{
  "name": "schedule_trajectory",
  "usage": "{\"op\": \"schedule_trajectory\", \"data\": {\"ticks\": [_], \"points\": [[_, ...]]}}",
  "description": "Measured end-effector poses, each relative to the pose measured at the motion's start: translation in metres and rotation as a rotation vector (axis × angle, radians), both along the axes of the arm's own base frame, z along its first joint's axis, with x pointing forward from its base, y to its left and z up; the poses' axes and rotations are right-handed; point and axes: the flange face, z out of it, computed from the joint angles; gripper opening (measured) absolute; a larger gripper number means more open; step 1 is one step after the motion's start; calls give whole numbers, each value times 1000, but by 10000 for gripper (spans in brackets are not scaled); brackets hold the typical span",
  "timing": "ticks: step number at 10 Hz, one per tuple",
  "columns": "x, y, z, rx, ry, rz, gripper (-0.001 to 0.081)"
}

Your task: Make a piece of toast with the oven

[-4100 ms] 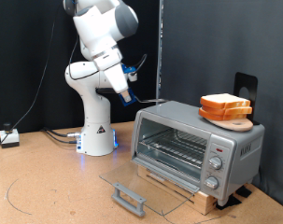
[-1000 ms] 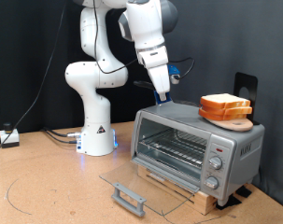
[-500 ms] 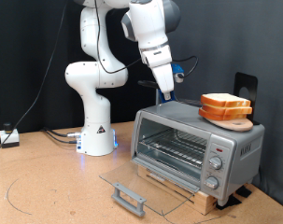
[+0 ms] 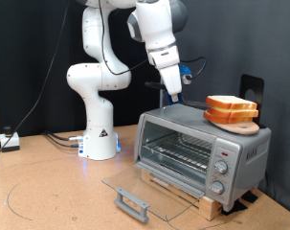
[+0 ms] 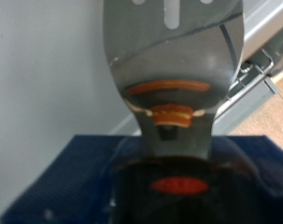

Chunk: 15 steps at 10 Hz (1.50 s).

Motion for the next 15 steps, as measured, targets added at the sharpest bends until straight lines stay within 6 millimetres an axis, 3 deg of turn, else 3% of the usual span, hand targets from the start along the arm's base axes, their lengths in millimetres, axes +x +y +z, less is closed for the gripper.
{"op": "schedule_trajectory", "data": {"ticks": [7,15], "points": [[15,46,-6,13,27,-16,396],[21,60,-11,145,-6,-54,396]]}}
